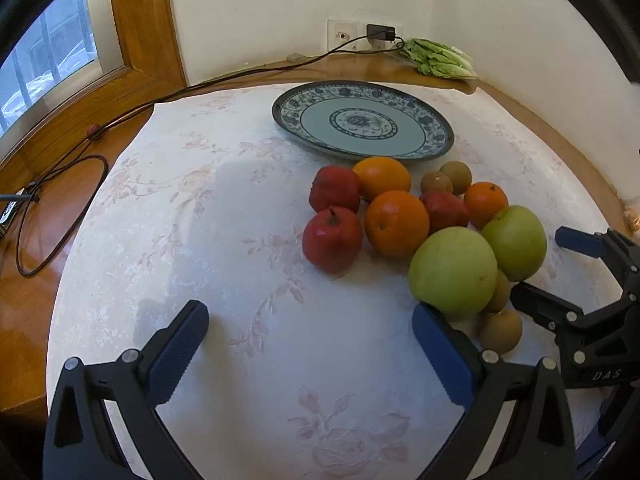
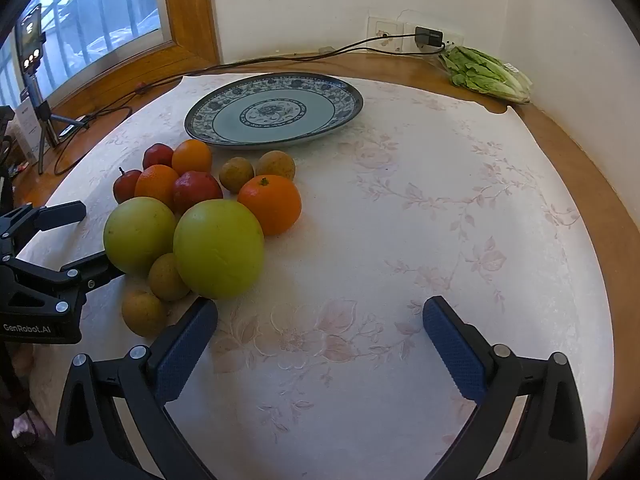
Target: Organize fruits
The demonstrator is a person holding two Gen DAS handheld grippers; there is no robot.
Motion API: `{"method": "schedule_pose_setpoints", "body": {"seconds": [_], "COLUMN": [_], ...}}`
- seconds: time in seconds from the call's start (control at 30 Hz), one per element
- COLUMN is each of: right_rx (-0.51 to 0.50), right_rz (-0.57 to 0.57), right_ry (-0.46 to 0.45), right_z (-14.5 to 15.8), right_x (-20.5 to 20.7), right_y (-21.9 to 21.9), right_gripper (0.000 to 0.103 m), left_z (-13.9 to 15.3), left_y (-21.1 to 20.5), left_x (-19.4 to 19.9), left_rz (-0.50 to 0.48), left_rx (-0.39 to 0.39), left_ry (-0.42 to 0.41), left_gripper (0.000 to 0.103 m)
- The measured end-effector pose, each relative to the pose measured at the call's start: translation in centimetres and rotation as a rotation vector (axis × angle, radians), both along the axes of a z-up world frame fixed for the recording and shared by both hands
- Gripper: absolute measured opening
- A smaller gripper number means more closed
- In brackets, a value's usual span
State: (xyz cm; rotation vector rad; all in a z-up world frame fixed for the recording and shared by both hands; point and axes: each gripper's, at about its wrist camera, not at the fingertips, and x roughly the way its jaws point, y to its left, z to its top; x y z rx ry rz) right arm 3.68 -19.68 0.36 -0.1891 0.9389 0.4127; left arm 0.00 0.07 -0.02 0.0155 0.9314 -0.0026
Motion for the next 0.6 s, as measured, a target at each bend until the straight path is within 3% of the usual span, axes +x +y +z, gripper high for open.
{"method": "schedule_pose_setpoints", "body": {"seconds": [0.6], "right_rx": [0.000], "right_rz": [0.000], "right_ry": [-0.004], "right_z": [-0.10], "right_x": [-0.12], "right_y": [0.06], "right_gripper": [0.103], "left_z": [0.04], "left_y": [-0.12], "left_x": [-0.13], "left_rz": [0.000], "left_rx": [-0.001], "left_ry": [-0.006], "left_gripper": [0.103]}}
